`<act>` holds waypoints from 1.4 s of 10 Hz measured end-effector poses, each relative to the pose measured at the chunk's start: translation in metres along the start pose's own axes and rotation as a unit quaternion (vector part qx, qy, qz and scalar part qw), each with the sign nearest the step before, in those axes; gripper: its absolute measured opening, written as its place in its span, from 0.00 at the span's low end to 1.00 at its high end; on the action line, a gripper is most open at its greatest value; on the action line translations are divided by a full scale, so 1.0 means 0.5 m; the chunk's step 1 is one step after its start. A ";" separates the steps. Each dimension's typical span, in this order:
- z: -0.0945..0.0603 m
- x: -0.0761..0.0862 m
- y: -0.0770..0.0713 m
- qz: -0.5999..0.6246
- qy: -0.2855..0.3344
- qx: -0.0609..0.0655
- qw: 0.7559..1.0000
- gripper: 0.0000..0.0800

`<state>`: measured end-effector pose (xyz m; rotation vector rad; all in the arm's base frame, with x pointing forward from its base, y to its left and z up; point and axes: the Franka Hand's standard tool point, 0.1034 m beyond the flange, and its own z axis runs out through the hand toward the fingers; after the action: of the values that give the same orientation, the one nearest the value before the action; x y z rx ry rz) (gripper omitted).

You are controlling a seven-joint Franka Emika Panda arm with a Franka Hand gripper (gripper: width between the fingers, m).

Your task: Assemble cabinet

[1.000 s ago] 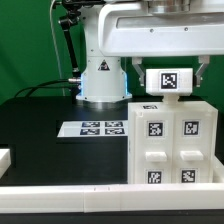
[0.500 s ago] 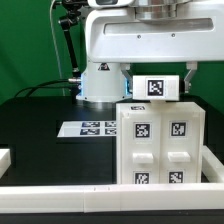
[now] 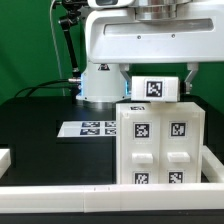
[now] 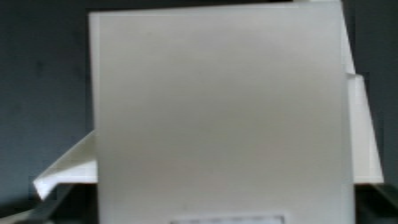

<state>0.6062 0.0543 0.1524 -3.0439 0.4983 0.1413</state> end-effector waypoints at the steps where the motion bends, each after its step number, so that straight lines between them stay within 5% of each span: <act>1: 0.000 0.000 0.000 0.000 0.000 0.000 1.000 0.94; 9: -0.035 -0.006 -0.009 -0.005 0.062 0.020 0.998 1.00; 11: -0.036 0.013 -0.014 -0.007 0.124 0.033 0.992 1.00; 14: -0.032 0.028 0.002 -0.003 0.134 0.034 0.990 1.00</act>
Offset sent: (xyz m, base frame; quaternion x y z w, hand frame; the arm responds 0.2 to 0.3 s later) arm -0.0146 -0.0039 0.0231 -0.0059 0.0270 -0.0327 0.9991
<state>0.6203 0.0480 0.1671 -3.0111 0.4956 -0.2833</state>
